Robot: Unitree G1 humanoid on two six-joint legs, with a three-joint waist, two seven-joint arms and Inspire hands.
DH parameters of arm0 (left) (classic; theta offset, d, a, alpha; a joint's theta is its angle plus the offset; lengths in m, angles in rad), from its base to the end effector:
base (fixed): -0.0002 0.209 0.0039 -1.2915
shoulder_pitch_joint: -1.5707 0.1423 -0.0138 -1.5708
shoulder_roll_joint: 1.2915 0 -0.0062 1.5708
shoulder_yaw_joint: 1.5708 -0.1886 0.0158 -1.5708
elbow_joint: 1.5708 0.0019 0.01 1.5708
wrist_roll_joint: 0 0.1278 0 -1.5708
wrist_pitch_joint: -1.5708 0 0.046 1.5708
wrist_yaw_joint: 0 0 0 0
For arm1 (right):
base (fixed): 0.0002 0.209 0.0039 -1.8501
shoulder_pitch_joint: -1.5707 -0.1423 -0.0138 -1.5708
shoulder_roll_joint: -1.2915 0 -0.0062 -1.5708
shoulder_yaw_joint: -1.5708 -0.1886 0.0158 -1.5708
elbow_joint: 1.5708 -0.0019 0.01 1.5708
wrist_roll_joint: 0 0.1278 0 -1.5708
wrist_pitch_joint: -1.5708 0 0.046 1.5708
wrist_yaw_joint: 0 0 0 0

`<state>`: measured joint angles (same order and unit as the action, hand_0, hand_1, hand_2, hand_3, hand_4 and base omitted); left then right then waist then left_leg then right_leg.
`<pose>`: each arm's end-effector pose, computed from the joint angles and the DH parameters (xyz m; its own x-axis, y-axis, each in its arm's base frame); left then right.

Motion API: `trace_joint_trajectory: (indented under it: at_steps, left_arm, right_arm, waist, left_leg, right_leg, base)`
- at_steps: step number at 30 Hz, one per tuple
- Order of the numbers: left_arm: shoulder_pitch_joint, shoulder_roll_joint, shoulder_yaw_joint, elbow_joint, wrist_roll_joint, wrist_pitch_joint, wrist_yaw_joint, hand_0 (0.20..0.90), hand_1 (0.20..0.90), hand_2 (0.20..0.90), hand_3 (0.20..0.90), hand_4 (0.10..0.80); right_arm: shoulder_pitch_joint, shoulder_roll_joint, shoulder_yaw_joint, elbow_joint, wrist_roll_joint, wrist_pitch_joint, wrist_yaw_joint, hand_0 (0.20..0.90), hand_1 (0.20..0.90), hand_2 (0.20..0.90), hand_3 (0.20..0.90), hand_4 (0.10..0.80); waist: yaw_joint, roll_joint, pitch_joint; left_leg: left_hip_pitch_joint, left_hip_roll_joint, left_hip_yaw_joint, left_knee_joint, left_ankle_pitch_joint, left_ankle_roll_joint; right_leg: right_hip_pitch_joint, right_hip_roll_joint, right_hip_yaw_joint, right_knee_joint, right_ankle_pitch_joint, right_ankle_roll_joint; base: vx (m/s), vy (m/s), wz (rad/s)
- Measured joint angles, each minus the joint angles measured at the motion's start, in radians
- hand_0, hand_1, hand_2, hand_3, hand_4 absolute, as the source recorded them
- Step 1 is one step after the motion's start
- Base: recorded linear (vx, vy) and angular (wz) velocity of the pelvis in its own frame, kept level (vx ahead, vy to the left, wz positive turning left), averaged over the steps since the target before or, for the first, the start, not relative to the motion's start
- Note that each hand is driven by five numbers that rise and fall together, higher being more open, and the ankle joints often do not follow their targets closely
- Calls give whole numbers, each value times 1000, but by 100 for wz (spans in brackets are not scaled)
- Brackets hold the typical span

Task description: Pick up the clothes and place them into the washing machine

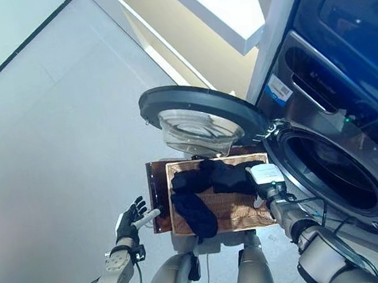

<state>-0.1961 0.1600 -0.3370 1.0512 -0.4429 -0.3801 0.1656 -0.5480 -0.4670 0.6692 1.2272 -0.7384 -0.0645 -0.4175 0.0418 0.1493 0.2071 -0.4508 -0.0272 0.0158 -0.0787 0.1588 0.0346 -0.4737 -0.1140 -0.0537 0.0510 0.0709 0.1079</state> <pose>0.1711 0.1668 -0.0724 0.8593 0.1252 -0.4959 -0.1308 0.9911 0.0237 0.2409 -0.2462 -0.0196 0.9447 -0.0630 -0.3218 -0.3267 -0.0960 -0.9402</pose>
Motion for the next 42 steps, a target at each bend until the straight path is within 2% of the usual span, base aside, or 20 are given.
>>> trace_joint_trajectory:
  at_steps: [14, 20, 32, 33, 34, 42]
  left_arm:
    - [-43, -5, -4, -40, -1, -1, 16, 900, 900, 900, 900, 800]
    - [-56, -4, -31, -67, -1, -2, 21, 900, 900, 900, 900, 800]
    - [-74, -4, -30, -78, 0, -11, 33, 900, 900, 900, 900, 800]
    - [-73, -4, -30, -78, 0, -11, 32, 900, 900, 900, 900, 800]
    - [-73, -4, -30, -78, 0, -11, 32, 900, 900, 900, 900, 800]
    - [-73, -4, -29, -78, 1, -10, 27, 900, 900, 900, 900, 800]
  right_arm:
    - [-77, 9, 8, 33, 2, 24, -34, 900, 900, 900, 900, 800]
    - [-98, 10, 8, 42, 22, 37, -47, 900, 900, 900, 900, 800]
    - [-128, 22, 9, 37, 90, 36, -9, 900, 900, 900, 900, 800]
    - [-133, 20, 10, 37, 94, 35, 6, 274, 274, 274, 274, 353]
    - [-134, 19, 10, 37, 99, 33, 9, 200, 200, 200, 200, 300]
    - [-164, 10, 9, 38, 102, 22, 50, 200, 200, 200, 200, 300]
  waist:
    - [10, 5, 52]
    - [27, 8, 72]
    - [27, 11, 85]
    - [27, 11, 85]
    - [27, 11, 85]
    - [28, 11, 85]
  left_leg:
    - [-63, -2, 8, 0, 2, 2]
    - [-75, -3, 7, 0, 2, 2]
    - [-82, -4, 7, 0, 7, 3]
    - [-82, -4, 7, 0, 8, 3]
    - [-82, -4, 7, 0, 9, 4]
    - [-82, -4, 11, 0, 11, 7]
  right_leg:
    - [-64, -1, 7, 2, 1, 1]
    - [-78, -1, 6, 3, 1, 1]
    - [-95, -3, 5, 27, -3, 2]
    - [-96, -3, 5, 30, -3, 2]
    - [-97, -3, 6, 31, -4, 2]
    - [-102, -2, 11, 36, -3, 2]
  base:
    - [-13, 14, 1]
    - [-22, 33, 2]
    - [0, 1, 0]
    - [0, 14, -6]
    - [1, 13, -6]
    - [6, 2, -3]
